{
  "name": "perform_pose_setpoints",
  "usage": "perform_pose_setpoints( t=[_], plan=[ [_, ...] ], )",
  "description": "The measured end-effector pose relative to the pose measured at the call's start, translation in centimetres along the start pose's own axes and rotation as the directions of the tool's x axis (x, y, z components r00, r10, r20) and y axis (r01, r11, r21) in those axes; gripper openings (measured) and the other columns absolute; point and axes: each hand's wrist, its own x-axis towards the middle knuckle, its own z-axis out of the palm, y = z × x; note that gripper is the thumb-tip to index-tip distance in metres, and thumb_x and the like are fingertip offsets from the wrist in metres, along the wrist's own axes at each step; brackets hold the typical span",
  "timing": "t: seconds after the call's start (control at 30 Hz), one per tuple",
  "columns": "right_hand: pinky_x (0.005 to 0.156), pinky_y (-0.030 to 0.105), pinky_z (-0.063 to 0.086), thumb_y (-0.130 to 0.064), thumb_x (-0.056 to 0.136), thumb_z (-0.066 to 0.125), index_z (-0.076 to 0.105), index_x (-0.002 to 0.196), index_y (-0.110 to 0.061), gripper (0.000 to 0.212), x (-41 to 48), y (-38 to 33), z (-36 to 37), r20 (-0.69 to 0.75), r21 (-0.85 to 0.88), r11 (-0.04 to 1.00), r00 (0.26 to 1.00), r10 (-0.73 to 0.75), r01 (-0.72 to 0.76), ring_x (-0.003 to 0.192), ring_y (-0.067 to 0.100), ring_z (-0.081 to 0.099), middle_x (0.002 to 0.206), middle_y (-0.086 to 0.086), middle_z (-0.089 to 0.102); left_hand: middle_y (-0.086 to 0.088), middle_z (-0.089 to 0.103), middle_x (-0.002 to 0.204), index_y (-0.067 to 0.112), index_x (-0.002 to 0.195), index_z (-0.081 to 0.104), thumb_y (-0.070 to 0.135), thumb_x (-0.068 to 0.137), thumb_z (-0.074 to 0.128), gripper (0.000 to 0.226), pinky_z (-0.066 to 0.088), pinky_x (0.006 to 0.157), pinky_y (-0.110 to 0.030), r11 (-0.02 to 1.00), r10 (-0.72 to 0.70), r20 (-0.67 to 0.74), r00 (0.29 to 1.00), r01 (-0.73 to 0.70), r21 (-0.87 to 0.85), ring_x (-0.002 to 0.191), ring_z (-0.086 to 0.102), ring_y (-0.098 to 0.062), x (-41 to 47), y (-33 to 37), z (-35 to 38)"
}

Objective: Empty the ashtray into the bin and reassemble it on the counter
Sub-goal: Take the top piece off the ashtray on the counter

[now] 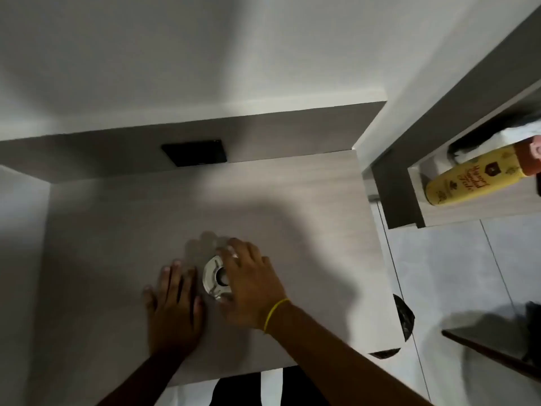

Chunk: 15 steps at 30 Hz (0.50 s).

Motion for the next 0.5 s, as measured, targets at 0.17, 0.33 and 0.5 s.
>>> perform_pose_setpoints(
  t=[0.17, 0.33, 0.5],
  plan=[
    [0.11, 0.054, 0.042, -0.029, 0.09, 0.072, 0.034, 0.161, -0.02, 0.081, 2.7, -2.3, 0.3, 0.224, -0.253, 0.957, 0.971, -0.083, 0.14, 0.152, 0.046, 0.029, 0.172, 0.018, 0.021, -0.017, 0.032, 0.178, 0.014, 0.166, 0.041, 0.042, 0.102, 0.038, 0.069, 0.028, 0.122, -0.074, 1.0, 0.007, 0.03, 1.0, -0.006, -0.026, 0.165, 0.031, -0.04, 0.0, 0.2, -0.5],
    [0.106, 0.052, 0.047, -0.033, 0.066, 0.092, 0.037, 0.156, -0.019, 0.106, 3.1, -2.3, 1.2, 0.322, -0.401, 0.891, 0.943, -0.08, 0.212, 0.146, 0.047, 0.036, 0.166, 0.022, 0.026, -0.014, 0.03, 0.18, 0.016, 0.165, 0.043, 0.042, 0.103, 0.039, 0.067, 0.029, 0.122, -0.072, 0.999, 0.017, 0.002, 1.0, -0.017, -0.04, 0.166, 0.028, -0.036, -0.1, -0.3, 0.0],
    [0.099, 0.052, 0.05, -0.036, 0.058, 0.091, 0.04, 0.148, -0.018, 0.105, 3.5, -2.5, 1.7, 0.338, -0.45, 0.858, 0.937, -0.093, 0.248, 0.137, 0.05, 0.042, 0.16, 0.024, 0.032, -0.014, 0.032, 0.179, 0.017, 0.164, 0.045, 0.043, 0.103, 0.04, 0.067, 0.03, 0.121, -0.074, 0.998, 0.002, 0.004, 1.0, -0.001, -0.056, 0.165, 0.03, -0.037, -0.1, -0.1, -0.2]
  ],
)
